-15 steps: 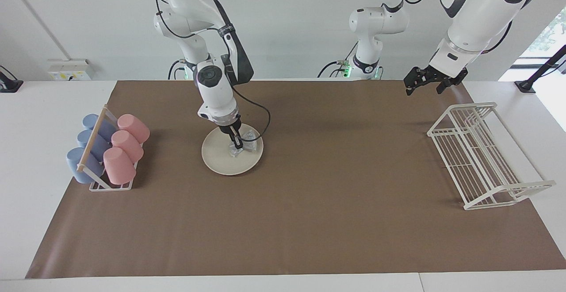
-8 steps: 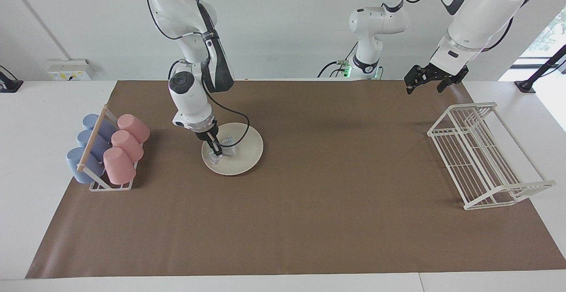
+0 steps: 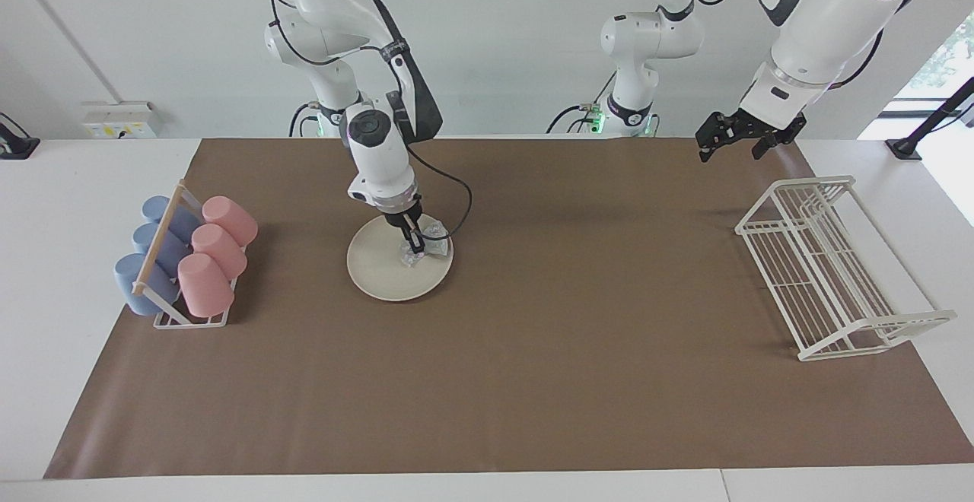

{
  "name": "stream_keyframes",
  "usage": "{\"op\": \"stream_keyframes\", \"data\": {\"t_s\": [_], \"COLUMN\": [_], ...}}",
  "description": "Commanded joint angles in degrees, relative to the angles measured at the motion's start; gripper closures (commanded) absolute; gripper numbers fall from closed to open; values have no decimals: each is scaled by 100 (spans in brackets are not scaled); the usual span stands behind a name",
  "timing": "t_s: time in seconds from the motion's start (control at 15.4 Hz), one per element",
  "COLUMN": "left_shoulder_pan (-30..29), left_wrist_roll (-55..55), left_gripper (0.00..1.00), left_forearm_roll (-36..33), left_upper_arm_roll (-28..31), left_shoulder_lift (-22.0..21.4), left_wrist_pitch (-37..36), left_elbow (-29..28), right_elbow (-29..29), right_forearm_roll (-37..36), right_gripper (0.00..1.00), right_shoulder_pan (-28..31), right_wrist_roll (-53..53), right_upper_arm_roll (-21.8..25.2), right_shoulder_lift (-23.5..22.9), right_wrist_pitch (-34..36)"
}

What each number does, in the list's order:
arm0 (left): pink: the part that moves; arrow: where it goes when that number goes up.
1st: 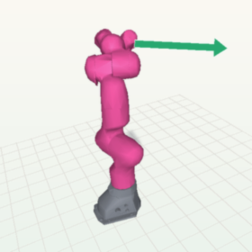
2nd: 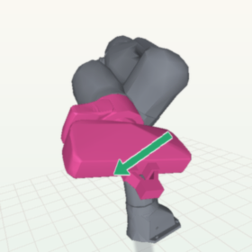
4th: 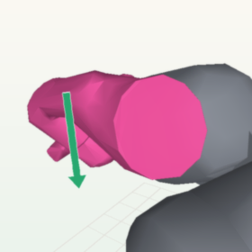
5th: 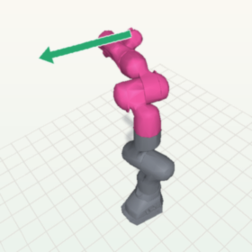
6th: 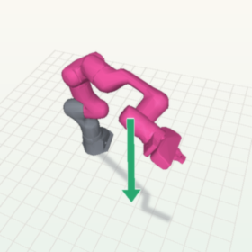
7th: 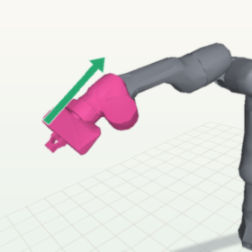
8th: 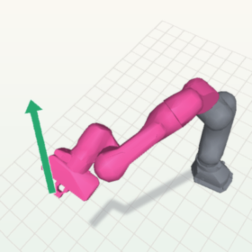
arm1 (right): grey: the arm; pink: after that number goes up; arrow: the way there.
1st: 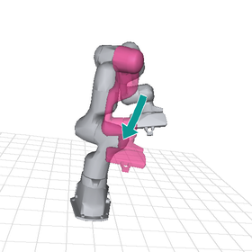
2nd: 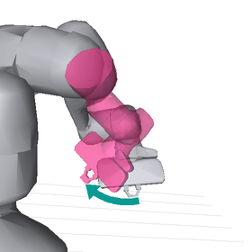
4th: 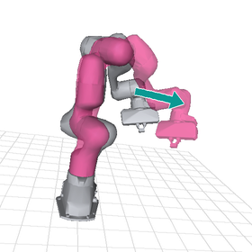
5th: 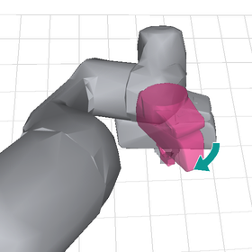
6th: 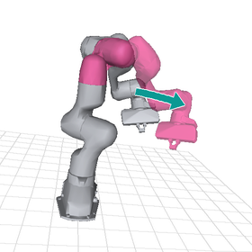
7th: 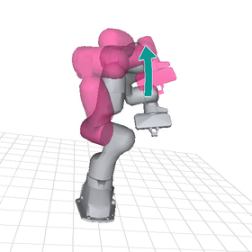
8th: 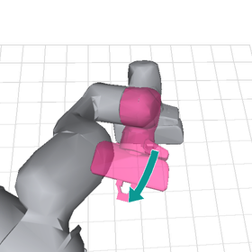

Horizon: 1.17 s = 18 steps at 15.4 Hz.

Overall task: Wipe plate with sponge
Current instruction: 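Rub the sponge over the plate surface with the right gripper, then lift the sponge toward the left gripper while the left gripper extends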

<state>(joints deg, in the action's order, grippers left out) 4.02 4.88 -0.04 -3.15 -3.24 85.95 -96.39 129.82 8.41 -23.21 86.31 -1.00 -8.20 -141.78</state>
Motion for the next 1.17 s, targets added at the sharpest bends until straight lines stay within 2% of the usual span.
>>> {"op": "stream_keyframes", "data": {"t_s": [0.0,0.26,0.85,1.11], "left_shoulder_pan": [-42,-42,55,46], "left_wrist_roll": [57,57,83,66], "left_gripper": [0,0,0,0], "left_forearm_roll": [-66,-57,-57,-57], "left_upper_arm_roll": [-37,-37,-63,-98], "left_shoulder_lift": [-63,-63,-203,-203], "left_wrist_pitch": [18,18,-201,-175], "left_elbow": [-12,-12,-20,-29], "right_elbow": [-52,-806,-2766,-3146], "right_forearm_roll": [21,12,-102,-541], "right_gripper": [100,100,100,100], "right_shoulder_pan": [80,-60,-920,-1396], "right_wrist_roll": [114,684,2512,3286], "right_upper_arm_roll": [-6,-41,-32,-32], "right_shoulder_lift": [-24,2,-24,-50], "right_wrist_pitch": [9,965,2785,2998]}}
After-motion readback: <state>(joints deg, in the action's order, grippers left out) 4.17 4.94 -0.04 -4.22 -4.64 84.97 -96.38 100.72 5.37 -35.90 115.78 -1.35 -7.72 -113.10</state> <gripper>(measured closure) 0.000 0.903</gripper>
